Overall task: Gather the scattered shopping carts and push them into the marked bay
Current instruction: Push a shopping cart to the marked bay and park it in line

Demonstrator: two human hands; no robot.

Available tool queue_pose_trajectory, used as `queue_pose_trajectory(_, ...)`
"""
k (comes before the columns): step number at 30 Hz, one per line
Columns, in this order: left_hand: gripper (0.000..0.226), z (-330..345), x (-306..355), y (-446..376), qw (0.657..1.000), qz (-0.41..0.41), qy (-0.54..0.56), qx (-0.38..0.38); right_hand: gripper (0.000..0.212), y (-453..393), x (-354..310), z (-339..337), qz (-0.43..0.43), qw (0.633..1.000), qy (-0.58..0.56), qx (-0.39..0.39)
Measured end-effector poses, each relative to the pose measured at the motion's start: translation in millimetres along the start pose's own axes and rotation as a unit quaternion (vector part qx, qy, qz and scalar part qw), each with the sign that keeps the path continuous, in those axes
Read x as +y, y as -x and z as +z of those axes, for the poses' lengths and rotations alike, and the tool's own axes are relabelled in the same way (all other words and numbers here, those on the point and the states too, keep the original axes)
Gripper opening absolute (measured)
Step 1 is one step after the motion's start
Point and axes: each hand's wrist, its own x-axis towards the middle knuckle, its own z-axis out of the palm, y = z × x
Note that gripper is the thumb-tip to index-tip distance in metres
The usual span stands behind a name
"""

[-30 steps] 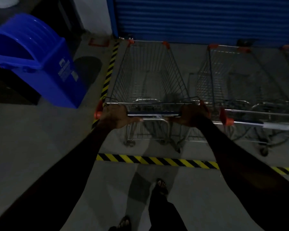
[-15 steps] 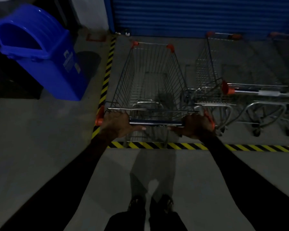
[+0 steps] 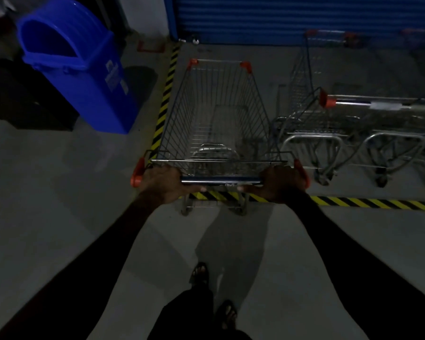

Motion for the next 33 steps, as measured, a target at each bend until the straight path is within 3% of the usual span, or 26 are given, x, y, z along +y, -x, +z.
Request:
queue_pose_trajectory(4,0.118,9.2,6.0,31.1,1.0,-0.014,-0.009,0.002,0.094,22.0,1.3,13.5,-0.007,1.0,0.012,0.018)
queue_pose_trajectory(9,0.097,10.0,13.2,66.3,0.999,0.003,-0.032,0.001,0.083,53.2,-2.2,17.4,-0.032,0.999,-0.013,0.009)
queue_pose_trajectory(12,0.096,13.6,13.3,83.2,0.999,-0.001,-0.049,0.007,0.09,68.0,-5.7,22.5,-0.032,0.999,-0.018,-0.004)
queue_pose_trajectory(16,0.093,26.8,4.4,89.8,0.997,0.011,-0.049,0.052,0.089,76.8,-11.3,34.7,-0.044,0.998,0.014,0.04)
queue_pose_trajectory(22,0.108,32.1,-7.6,61.0,0.996,-0.01,-0.074,0.049,0.085,55.4,-13.2,23.9,-0.053,0.998,0.01,0.044)
queue_pose_trajectory(33,0.099,-3.1,-48.2,-71.6,1.0,0.009,-0.018,0.022,0.096,-82.0,-18.0,-18.6,-0.027,0.999,0.004,0.024)
